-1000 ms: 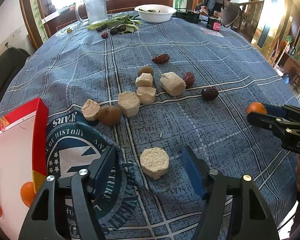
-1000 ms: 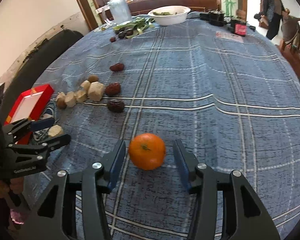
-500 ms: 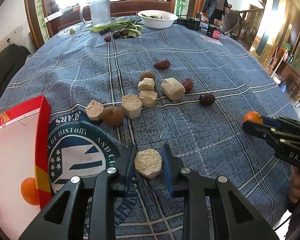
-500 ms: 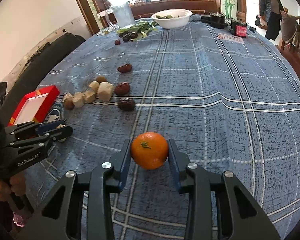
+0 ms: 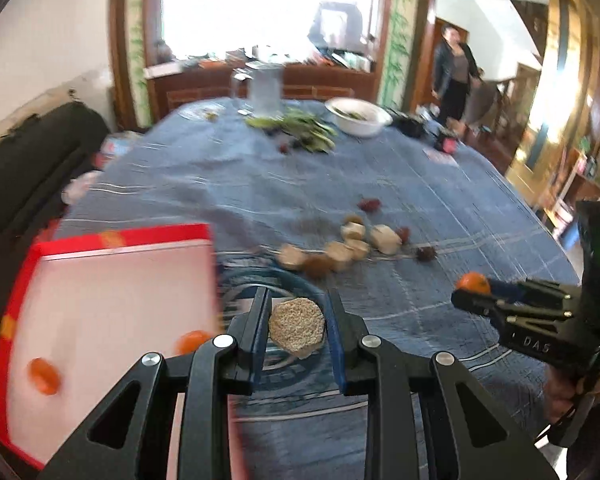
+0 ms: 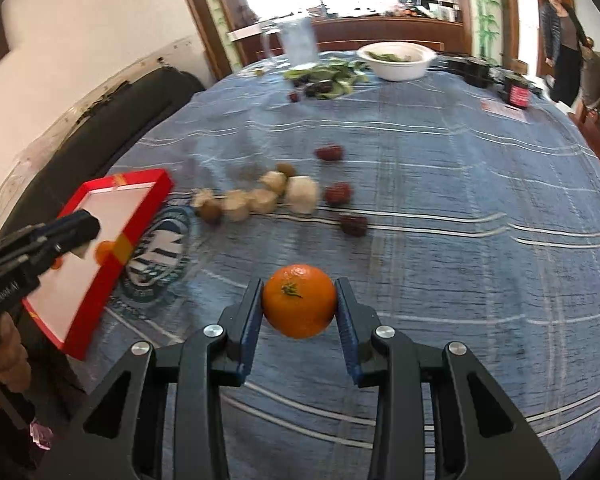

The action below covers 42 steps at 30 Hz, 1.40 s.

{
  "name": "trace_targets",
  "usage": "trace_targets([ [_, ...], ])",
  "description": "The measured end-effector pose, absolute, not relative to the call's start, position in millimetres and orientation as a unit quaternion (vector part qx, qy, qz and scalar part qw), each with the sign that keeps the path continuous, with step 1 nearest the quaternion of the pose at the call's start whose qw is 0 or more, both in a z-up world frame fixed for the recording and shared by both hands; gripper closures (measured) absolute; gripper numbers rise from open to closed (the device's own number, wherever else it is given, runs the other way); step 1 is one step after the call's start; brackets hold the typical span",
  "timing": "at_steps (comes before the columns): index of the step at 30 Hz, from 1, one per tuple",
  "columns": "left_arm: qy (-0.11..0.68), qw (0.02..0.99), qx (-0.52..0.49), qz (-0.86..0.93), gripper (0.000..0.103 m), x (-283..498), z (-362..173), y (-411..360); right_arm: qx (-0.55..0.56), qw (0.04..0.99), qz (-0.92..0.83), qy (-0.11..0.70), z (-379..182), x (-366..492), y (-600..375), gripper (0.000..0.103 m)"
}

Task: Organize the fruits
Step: 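Grasp the white yam cube with the left tool, then both tools release items into the tray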

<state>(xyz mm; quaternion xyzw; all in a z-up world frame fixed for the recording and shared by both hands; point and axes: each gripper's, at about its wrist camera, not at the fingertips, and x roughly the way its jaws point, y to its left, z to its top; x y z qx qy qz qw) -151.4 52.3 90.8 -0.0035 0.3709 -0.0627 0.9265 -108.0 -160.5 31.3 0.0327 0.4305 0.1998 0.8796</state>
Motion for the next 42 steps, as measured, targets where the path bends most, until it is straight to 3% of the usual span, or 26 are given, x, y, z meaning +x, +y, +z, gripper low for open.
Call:
trace_targets([
  [17,0.363,0.93,-0.018,0.062,0.077,-188,70,157,0.003,0.853,0.337,0.4,49,-132,13,0.065],
  [34,0.395,0.912,0.006,0.108,0.076,-197,36,178,-0.051,0.828,0.356,0.43,19,-154,71,0.064],
  [37,0.401,0.909,0.004,0.118,0.069,-198,33,180,-0.056,0.827,0.353,0.434,19,-155,70,0.063],
  [39,0.4,0.908,0.007,0.128,0.055,-200,34,179,-0.049,0.832,0.351,0.426,23,-156,65,0.061],
  [42,0.392,0.91,0.012,0.135,0.047,-206,40,177,-0.04,0.839,0.351,0.415,31,-159,58,0.055],
])
